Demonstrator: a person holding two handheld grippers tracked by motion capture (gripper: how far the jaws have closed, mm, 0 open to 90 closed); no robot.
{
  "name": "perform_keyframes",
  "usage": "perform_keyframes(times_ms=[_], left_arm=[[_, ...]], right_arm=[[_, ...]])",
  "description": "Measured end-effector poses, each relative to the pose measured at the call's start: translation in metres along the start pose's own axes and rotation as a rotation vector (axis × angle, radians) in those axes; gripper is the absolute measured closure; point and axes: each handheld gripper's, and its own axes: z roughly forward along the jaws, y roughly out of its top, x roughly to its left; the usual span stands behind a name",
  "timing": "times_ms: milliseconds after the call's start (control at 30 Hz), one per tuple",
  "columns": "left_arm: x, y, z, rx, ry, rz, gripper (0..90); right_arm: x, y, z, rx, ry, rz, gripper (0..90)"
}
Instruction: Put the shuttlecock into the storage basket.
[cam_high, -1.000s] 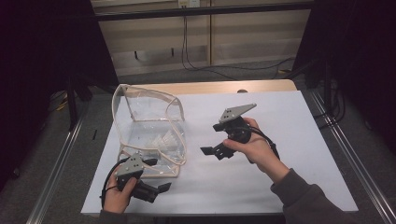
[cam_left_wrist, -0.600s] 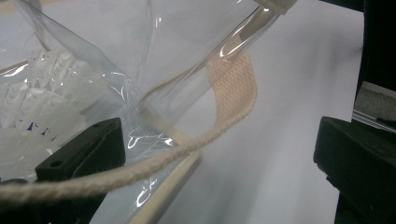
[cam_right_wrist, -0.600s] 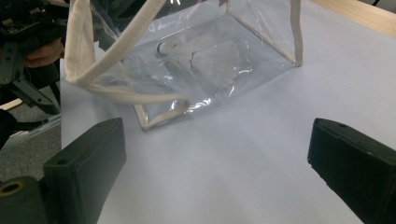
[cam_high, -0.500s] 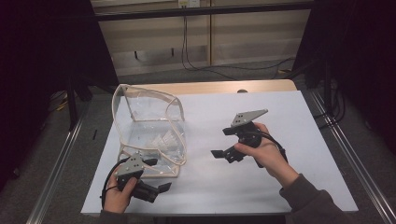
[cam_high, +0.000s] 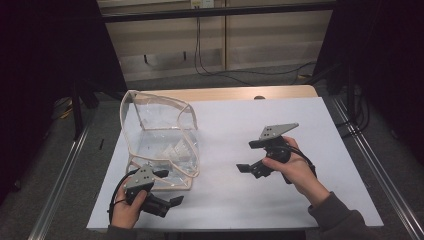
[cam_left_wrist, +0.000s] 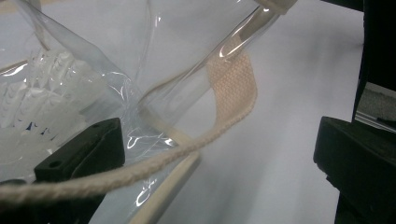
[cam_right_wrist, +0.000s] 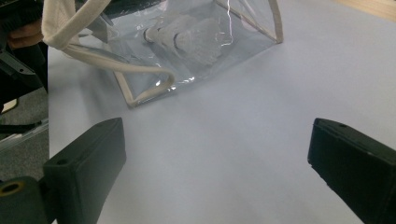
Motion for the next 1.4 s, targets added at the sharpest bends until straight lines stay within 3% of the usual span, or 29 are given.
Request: perform_keyframes(times_ms=[467,1400], left_arm=[[0.0,0.0,0.0,0.002,-0.001,0.0,1.8],[0.0,0.0,0.0,0.006,0.001,0.003,1.9]], right_arm=[[-0.008,-0.022,-0.011,0.007,-0.027,0.011,4.4],[-0.025,-0.066,-0.043,-0.032,-0.084,0.066,4.4]])
